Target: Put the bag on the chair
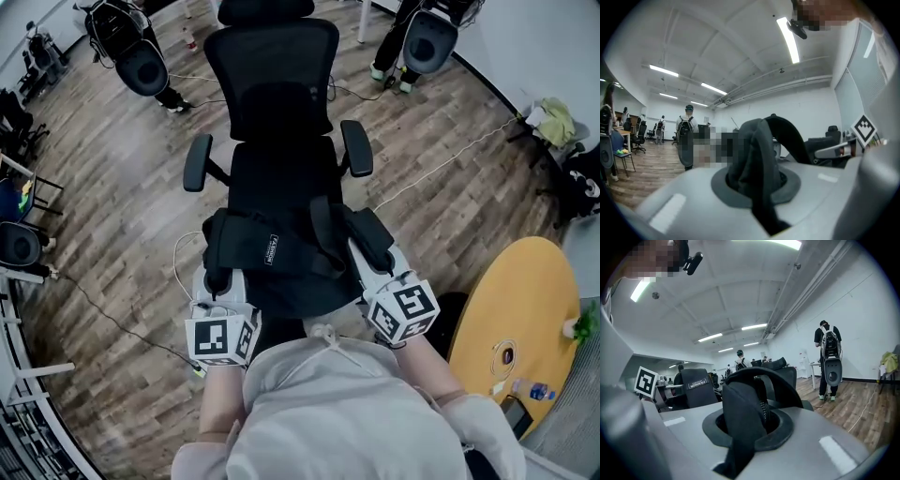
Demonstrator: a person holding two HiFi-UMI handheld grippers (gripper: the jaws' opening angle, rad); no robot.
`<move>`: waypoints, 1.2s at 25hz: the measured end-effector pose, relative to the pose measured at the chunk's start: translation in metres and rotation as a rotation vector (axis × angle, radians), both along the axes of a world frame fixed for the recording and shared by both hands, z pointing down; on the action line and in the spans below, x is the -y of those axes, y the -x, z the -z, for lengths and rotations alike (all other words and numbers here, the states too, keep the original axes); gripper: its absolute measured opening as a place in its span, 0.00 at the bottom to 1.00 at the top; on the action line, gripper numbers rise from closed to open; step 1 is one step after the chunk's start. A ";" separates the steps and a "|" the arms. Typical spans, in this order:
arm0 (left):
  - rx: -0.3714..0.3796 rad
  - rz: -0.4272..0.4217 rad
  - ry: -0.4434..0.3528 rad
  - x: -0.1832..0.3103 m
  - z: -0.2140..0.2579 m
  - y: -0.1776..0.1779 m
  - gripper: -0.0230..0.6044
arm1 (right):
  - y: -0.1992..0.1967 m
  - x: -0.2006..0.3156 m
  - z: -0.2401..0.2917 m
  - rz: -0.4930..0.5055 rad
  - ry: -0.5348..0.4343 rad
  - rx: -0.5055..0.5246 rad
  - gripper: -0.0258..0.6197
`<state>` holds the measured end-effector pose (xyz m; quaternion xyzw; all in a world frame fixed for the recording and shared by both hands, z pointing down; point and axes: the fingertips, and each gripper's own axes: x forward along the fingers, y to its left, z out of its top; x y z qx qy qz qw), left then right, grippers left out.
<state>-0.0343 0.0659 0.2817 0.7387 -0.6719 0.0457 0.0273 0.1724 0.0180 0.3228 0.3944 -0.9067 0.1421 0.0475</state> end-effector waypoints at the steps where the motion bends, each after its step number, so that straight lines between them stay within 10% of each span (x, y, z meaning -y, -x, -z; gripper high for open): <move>1: -0.003 -0.011 0.009 0.016 -0.004 0.003 0.08 | 0.003 0.013 -0.004 -0.009 0.009 -0.003 0.11; 18: 0.005 -0.188 0.074 0.331 -0.035 0.120 0.08 | 0.121 0.291 -0.037 -0.151 0.078 -0.038 0.11; 30: 0.011 -0.168 0.252 0.440 -0.153 0.163 0.08 | 0.166 0.406 -0.144 -0.118 0.216 -0.126 0.11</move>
